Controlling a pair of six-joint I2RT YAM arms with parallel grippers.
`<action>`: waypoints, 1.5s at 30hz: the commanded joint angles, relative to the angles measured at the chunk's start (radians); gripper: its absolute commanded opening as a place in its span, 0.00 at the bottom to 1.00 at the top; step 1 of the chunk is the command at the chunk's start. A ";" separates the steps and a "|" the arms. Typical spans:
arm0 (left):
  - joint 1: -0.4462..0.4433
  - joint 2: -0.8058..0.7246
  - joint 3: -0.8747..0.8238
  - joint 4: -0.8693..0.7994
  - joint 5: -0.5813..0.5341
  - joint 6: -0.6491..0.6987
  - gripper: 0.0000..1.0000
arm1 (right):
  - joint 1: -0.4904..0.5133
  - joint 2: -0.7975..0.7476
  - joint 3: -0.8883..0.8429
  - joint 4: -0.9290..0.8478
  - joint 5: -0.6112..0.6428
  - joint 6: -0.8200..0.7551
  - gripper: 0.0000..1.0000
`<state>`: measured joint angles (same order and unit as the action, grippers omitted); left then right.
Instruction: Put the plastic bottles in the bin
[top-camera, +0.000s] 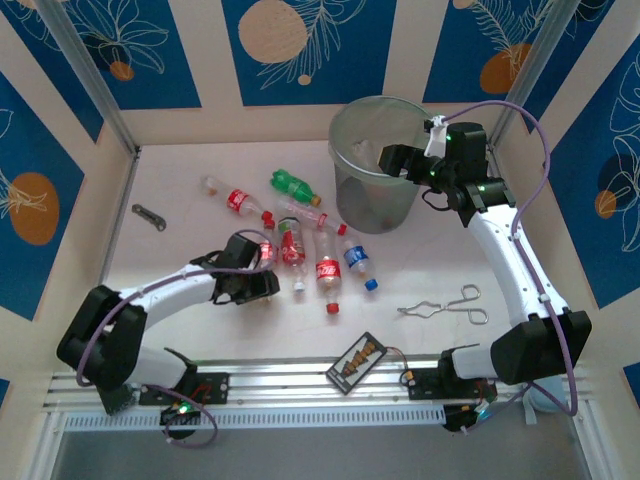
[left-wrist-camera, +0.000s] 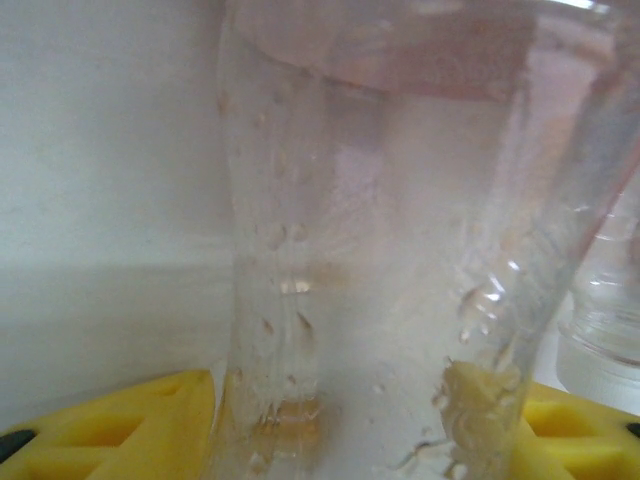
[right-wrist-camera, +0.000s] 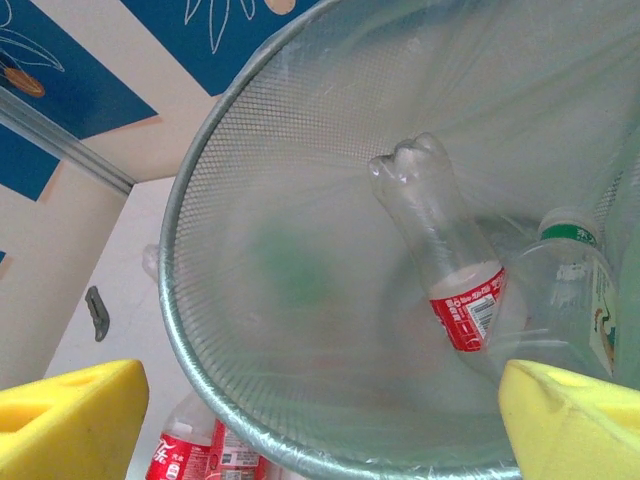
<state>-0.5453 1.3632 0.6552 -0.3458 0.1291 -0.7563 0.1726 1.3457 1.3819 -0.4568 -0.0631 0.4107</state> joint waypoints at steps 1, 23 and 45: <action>-0.005 -0.086 0.063 -0.044 -0.005 0.068 0.54 | 0.009 -0.011 0.033 -0.024 -0.101 -0.016 0.91; -0.033 -0.180 0.204 0.379 0.178 0.240 0.13 | 0.327 0.312 0.246 0.042 -0.389 0.091 0.96; -0.069 -0.106 0.190 0.432 0.166 0.226 0.27 | 0.352 0.361 0.291 0.023 -0.354 0.050 0.61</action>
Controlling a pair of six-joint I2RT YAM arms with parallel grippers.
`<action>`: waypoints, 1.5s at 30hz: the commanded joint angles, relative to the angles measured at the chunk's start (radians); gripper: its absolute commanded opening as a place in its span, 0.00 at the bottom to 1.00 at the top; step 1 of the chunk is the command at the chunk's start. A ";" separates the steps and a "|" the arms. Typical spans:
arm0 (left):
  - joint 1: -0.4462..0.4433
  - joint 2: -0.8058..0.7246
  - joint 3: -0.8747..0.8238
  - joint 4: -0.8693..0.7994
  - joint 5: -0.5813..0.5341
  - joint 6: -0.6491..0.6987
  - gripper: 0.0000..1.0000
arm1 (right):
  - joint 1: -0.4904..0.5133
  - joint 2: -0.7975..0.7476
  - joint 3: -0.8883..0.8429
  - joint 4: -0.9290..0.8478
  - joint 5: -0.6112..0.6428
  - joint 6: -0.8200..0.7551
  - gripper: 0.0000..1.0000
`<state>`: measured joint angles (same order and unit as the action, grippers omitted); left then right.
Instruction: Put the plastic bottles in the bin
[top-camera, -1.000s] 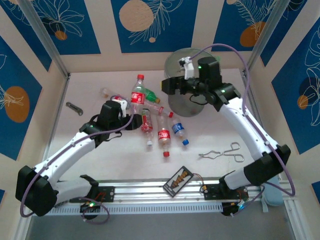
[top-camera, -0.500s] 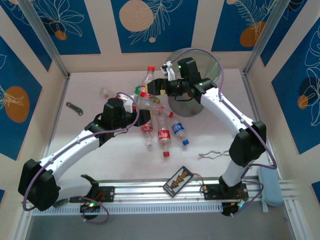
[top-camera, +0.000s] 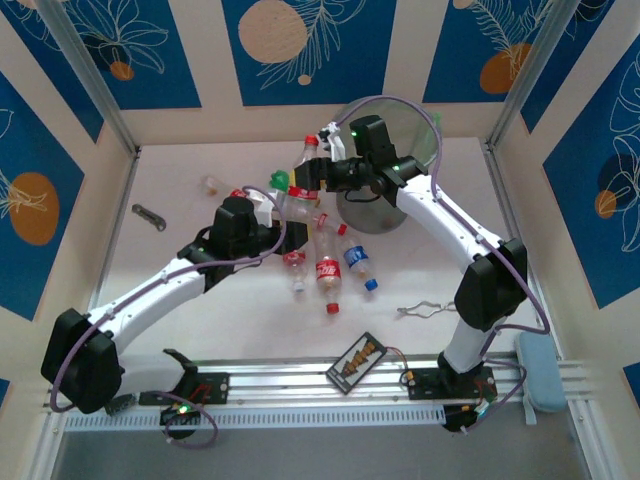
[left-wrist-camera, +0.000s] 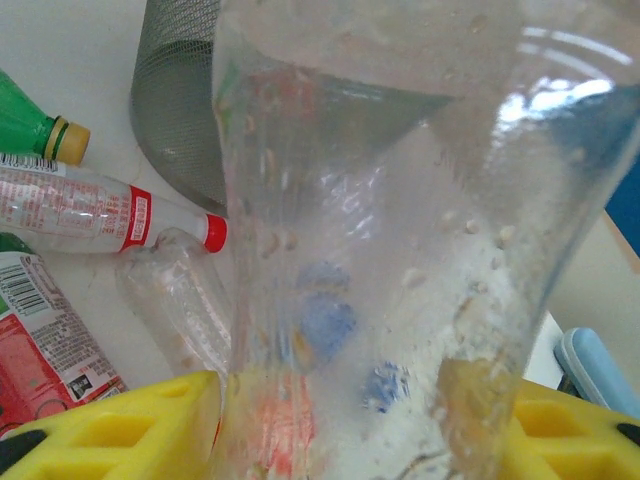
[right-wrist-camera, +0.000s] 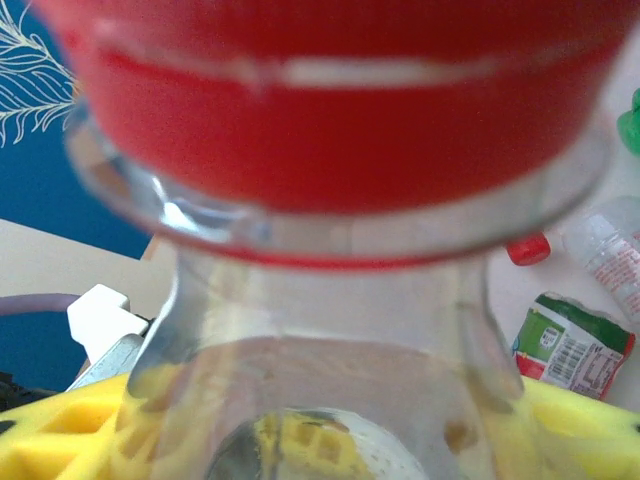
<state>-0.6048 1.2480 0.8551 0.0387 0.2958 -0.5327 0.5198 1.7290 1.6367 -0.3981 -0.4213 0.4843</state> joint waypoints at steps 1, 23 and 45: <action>-0.010 0.011 -0.009 0.048 -0.005 0.000 0.34 | 0.006 -0.022 0.044 -0.040 0.006 -0.029 0.60; -0.009 -0.168 -0.071 -0.051 -0.106 -0.007 0.99 | -0.117 0.030 0.600 -0.180 0.337 -0.345 0.57; 0.004 0.515 0.830 -0.203 -0.149 0.007 0.77 | -0.350 0.259 0.697 -0.475 0.240 -0.418 0.57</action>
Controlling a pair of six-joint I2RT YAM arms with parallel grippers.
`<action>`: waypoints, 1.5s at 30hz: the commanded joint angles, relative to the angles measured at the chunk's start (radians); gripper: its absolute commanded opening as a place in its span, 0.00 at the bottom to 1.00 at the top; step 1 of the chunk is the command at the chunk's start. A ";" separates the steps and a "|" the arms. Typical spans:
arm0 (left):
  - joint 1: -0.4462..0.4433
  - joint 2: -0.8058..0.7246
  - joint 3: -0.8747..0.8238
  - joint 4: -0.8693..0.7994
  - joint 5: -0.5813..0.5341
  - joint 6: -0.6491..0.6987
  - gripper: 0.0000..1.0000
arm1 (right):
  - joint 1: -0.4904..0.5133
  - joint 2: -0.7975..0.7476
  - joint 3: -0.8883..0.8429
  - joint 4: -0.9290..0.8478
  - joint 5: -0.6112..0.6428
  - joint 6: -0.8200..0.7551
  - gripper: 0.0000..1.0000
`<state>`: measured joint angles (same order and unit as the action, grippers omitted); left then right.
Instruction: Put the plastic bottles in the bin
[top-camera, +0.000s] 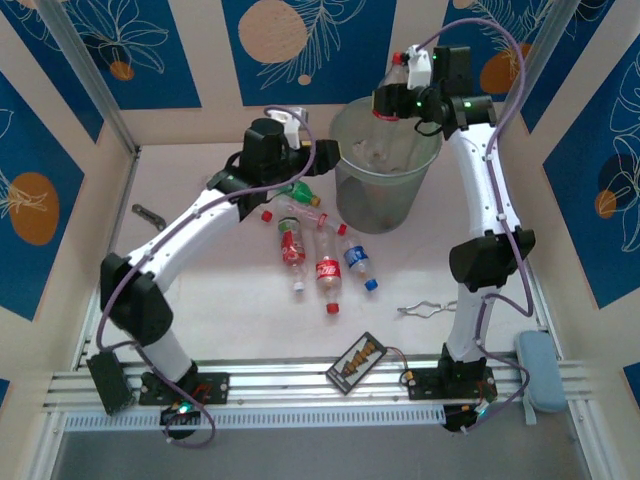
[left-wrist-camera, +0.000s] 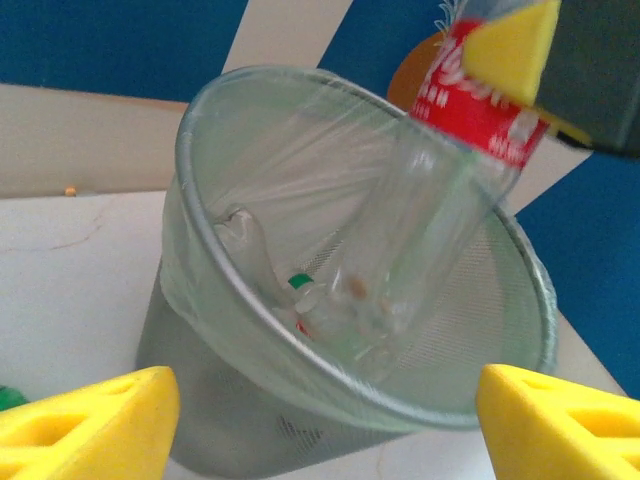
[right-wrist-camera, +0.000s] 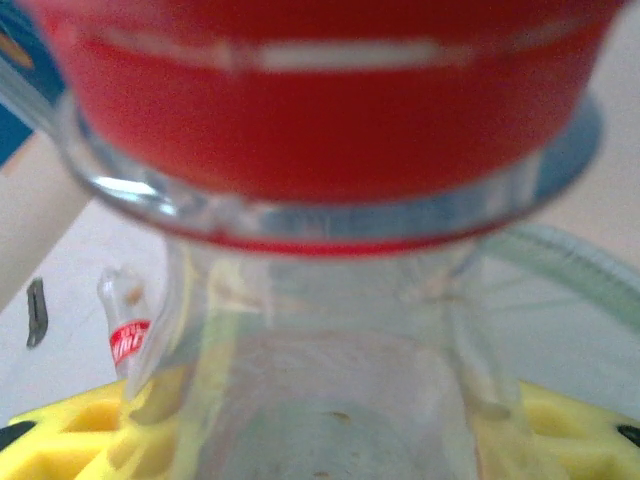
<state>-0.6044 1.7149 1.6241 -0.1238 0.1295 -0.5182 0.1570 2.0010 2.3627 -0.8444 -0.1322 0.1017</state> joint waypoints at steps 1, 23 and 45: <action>0.005 0.066 0.077 -0.046 0.015 -0.010 0.76 | 0.016 -0.013 -0.045 -0.032 -0.045 -0.043 0.57; 0.011 0.229 0.155 -0.054 0.062 -0.039 0.64 | 0.045 0.204 -0.035 -0.218 -0.137 -0.235 0.59; 0.015 0.246 0.157 -0.036 0.074 -0.054 0.64 | 0.061 0.150 0.019 -0.236 -0.095 -0.228 0.85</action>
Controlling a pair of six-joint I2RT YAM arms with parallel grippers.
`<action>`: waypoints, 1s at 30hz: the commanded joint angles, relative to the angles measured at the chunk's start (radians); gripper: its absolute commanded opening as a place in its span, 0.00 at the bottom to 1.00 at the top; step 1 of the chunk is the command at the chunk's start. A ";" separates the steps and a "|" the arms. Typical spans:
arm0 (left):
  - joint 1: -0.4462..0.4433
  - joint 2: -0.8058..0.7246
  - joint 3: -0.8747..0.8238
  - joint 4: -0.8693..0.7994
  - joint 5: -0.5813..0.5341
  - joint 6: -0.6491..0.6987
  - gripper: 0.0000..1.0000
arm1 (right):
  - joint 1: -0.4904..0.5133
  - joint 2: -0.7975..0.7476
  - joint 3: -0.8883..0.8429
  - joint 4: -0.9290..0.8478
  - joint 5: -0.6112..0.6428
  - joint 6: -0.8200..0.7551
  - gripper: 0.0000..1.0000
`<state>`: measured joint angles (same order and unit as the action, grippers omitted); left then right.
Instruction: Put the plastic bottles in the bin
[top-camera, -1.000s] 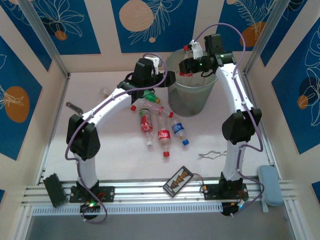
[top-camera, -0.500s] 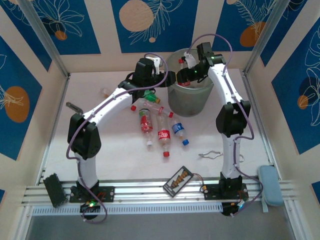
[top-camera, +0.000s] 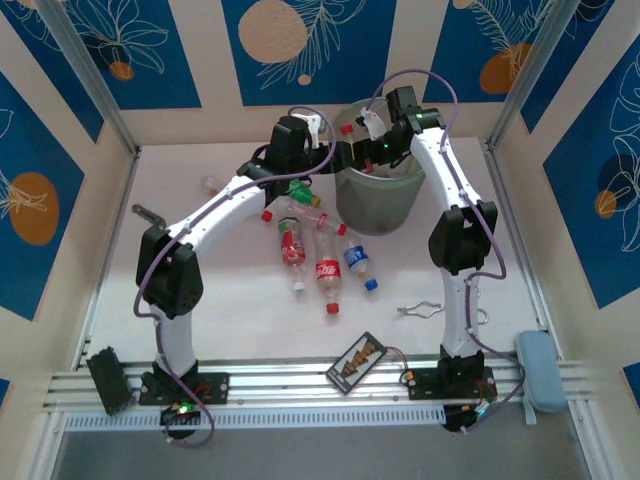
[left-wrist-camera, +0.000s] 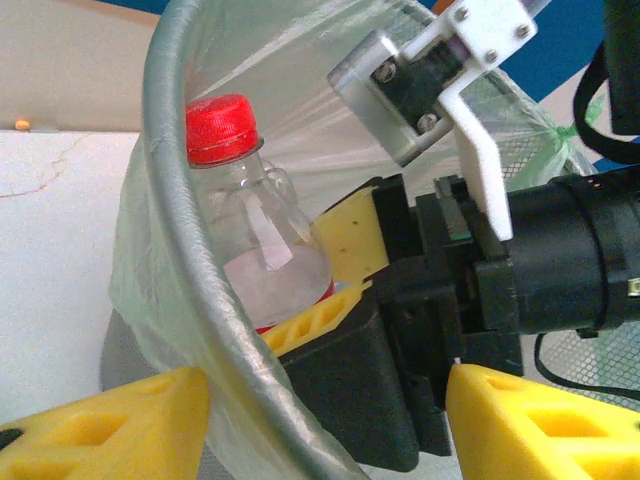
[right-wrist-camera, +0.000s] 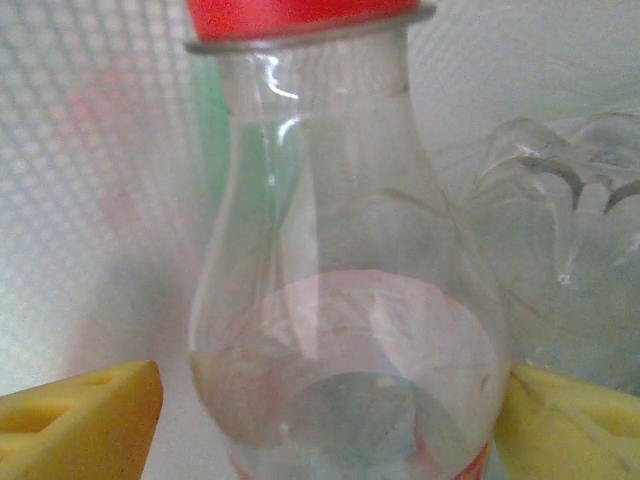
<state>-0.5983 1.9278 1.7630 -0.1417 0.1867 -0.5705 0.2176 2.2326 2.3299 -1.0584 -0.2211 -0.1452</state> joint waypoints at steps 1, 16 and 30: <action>0.009 0.034 0.018 -0.019 0.019 -0.002 0.64 | -0.003 -0.094 0.058 -0.022 0.000 0.022 0.86; 0.011 0.011 0.023 -0.010 0.035 -0.007 0.66 | -0.049 -0.469 -0.237 0.207 0.098 0.179 0.99; 0.011 -0.139 -0.077 0.065 0.008 0.014 0.92 | -0.160 -0.919 -0.801 0.532 0.136 0.383 0.99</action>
<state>-0.5934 1.8809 1.7187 -0.1314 0.2012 -0.5682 0.0521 1.3827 1.5810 -0.6296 -0.0807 0.1986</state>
